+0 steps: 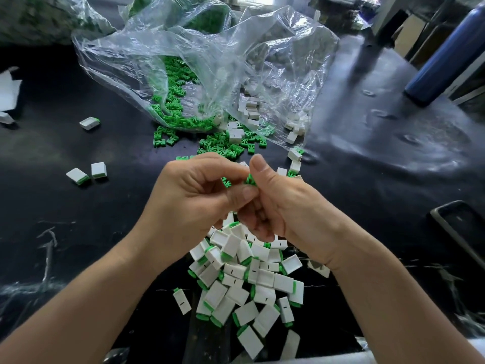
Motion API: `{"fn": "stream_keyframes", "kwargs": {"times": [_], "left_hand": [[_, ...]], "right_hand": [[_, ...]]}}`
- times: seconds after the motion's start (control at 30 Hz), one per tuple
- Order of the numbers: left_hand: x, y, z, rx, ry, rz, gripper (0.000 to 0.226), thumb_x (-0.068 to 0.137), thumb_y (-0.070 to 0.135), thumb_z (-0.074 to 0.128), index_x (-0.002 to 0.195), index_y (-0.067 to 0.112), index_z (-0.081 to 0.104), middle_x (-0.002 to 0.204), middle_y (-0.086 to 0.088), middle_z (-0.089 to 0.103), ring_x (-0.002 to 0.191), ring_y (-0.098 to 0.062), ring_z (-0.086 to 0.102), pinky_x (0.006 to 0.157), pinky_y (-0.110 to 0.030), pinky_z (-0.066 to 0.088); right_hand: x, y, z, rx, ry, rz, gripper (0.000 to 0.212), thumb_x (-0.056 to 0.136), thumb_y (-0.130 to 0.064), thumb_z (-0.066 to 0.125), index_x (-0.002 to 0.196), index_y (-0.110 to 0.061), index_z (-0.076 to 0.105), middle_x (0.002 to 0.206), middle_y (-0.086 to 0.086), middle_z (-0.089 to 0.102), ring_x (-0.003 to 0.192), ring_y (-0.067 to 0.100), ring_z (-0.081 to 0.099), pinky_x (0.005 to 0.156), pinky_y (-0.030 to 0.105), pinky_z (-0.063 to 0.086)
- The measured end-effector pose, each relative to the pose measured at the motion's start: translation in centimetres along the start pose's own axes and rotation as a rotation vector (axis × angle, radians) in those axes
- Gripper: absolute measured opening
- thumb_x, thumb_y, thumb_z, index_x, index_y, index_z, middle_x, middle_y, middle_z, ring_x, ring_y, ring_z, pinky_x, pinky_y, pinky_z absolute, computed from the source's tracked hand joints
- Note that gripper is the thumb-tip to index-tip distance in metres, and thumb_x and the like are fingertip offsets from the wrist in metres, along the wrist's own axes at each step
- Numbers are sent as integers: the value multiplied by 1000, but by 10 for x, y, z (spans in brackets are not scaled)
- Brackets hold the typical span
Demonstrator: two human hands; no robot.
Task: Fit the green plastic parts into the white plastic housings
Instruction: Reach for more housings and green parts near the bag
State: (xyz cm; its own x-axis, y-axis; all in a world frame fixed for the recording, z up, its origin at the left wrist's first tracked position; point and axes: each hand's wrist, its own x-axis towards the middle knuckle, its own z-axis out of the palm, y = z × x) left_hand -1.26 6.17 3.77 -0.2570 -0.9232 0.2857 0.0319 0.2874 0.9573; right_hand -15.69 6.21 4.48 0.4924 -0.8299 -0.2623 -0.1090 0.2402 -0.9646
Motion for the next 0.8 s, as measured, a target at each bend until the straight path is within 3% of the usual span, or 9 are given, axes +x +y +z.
{"fn": "stream_keyframes", "kwargs": {"times": [0.17, 0.33, 0.47, 0.6, 0.73, 0.8], "left_hand": [[-1, -1, -1, -32, -7, -10, 18, 69, 9, 66, 86, 2, 69, 71, -26, 60, 52, -44, 59, 42, -28, 39], [-1, -2, -2, -46, 8, -25, 16, 67, 11, 68, 81, 14, 74, 69, -7, 62, 51, -23, 57, 42, -20, 40], [-1, 1, -1, -34, -39, -13, 15, 67, 15, 73, 82, 12, 73, 61, -3, 65, 51, -17, 61, 41, -19, 41], [0, 1, -2, -114, -20, -85, 14, 68, 14, 68, 81, 8, 70, 54, -5, 66, 44, -14, 60, 41, -17, 40], [0, 1, -5, -151, -40, -176, 18, 67, 12, 66, 83, 7, 73, 60, -9, 68, 51, -17, 61, 45, -18, 41], [1, 1, -6, -192, -44, -222, 20, 68, 12, 63, 84, 10, 74, 62, -8, 68, 54, -16, 60, 47, -18, 42]], "right_hand": [[0, 2, -2, 9, -22, -3, 63, 79, -65, 33, 74, -6, 57, 58, -2, 45, 52, 10, 38, 48, 19, 35], [2, 3, 1, 56, -28, -14, 62, 80, -60, 38, 85, -2, 60, 53, -8, 46, 49, 8, 35, 45, 17, 31], [3, 3, -1, 19, -25, -15, 72, 86, -59, 36, 91, 9, 59, 64, 10, 44, 53, 12, 35, 46, 19, 30], [3, 1, -2, 113, -67, 37, 60, 81, -56, 31, 82, -3, 59, 65, 9, 49, 52, 10, 38, 46, 18, 31], [2, 0, -1, 132, -51, 31, 48, 85, -53, 41, 64, -17, 64, 53, -5, 54, 48, 8, 38, 44, 16, 30], [2, -1, -2, 112, -39, 35, 49, 80, -54, 38, 68, -12, 61, 54, -5, 54, 48, 8, 39, 43, 16, 31]]}}
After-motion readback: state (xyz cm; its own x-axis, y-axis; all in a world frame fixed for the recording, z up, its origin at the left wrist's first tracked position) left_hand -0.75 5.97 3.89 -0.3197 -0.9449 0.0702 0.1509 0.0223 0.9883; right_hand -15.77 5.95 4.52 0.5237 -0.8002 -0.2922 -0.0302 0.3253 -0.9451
